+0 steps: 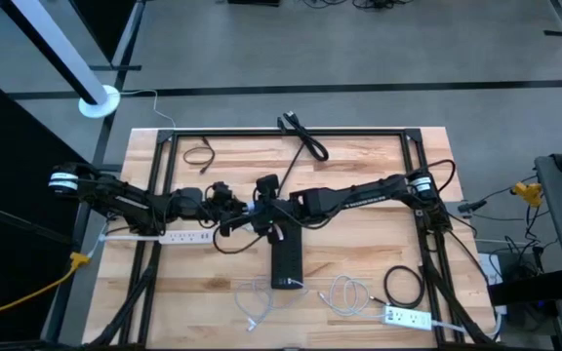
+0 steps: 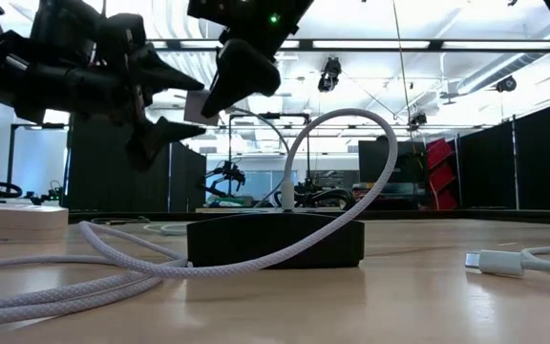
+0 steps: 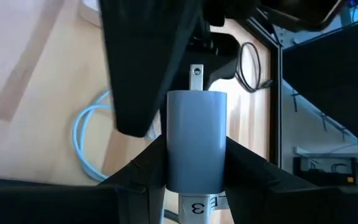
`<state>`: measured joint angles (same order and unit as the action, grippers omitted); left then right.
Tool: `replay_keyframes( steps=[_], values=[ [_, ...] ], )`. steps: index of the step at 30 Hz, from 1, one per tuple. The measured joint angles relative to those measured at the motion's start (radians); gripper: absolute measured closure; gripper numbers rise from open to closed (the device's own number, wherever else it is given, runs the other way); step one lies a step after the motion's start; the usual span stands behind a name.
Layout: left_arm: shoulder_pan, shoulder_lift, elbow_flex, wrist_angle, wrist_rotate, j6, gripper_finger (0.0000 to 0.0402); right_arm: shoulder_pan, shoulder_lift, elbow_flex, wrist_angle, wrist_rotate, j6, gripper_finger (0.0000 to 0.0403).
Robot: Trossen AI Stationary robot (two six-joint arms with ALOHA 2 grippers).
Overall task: Insert USB
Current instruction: Insert the purple charger adapter into the black outlet extension
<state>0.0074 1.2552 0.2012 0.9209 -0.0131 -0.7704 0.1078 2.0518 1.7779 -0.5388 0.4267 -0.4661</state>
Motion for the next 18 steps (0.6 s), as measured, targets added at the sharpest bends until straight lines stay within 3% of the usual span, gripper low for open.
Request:
replay_keyframes(
  steps=[12,18],
  values=[
    [0.0,0.0,0.0,0.021,-0.015,-0.067,0.0131,0.007,0.0,0.0,-0.002,-0.004,-0.045,0.0288],
    [0.0,0.0,0.0,0.019,-0.02,-0.061,0.0213,0.007,0.004,0.0,-0.003,0.006,-0.047,0.0288]
  ],
)
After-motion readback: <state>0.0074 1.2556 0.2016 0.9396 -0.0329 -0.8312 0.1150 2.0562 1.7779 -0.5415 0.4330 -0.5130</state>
